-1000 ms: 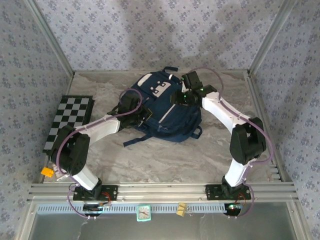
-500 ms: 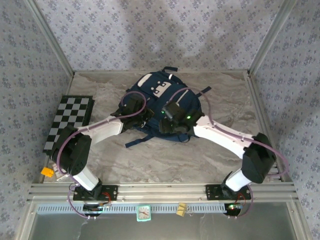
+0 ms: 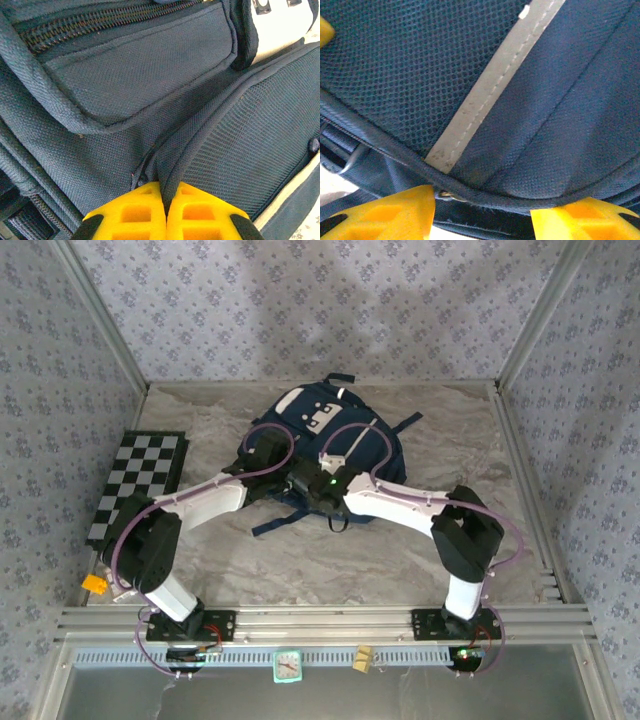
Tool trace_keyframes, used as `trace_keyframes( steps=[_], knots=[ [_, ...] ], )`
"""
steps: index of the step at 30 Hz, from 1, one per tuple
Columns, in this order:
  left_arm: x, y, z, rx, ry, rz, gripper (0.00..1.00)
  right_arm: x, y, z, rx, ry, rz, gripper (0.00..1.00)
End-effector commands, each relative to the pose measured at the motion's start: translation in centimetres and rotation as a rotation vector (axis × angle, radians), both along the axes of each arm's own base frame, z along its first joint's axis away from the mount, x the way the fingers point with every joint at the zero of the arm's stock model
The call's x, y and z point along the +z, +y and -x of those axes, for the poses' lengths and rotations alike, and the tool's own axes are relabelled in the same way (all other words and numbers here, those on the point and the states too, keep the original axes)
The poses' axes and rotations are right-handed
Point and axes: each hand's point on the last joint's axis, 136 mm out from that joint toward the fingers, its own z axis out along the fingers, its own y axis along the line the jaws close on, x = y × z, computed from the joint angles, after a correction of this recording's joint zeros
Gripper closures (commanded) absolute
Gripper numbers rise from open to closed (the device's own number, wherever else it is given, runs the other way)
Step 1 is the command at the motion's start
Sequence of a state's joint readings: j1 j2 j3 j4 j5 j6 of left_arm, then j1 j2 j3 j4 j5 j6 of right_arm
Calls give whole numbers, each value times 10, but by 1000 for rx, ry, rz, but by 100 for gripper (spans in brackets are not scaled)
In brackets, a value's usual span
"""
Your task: Pack books, pencil case, and school supplies into a backpack
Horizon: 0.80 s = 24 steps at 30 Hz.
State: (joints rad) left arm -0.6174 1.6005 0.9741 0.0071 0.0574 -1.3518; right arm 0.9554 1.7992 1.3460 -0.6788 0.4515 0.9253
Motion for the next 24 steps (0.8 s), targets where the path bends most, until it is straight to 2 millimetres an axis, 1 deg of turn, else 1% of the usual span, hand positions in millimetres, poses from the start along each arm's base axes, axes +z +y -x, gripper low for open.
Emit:
trace_keyframes(
  steps=[1,3,7,10,12,15,17,19,21,24],
  knots=[
    [33,-2,-4,2,-75,43,100,16,-28,-4,-108,-77,83,49],
    [32,1,-5,7,-69,34,100,18,-40,2,-107,-70,101,53],
    [32,7,-6,18,-78,27,100,22,-50,8,-56,-43,107,61],
    [35,9,-6,23,-85,27,100,26,-33,7,78,-34,87,65],
    [36,10,-7,25,-86,29,100,22,-19,8,165,-11,72,66],
    [37,10,-7,21,-89,27,100,18,-16,7,216,11,95,71],
    [37,12,-7,24,-88,21,100,20,-14,6,234,6,92,70],
    [37,13,-6,26,-85,22,100,22,-10,5,294,-2,109,69],
    [37,13,-6,27,-88,22,100,24,-17,3,294,-5,150,60],
    [39,14,-7,26,-95,19,100,28,-22,-1,303,-17,187,57]
  ],
)
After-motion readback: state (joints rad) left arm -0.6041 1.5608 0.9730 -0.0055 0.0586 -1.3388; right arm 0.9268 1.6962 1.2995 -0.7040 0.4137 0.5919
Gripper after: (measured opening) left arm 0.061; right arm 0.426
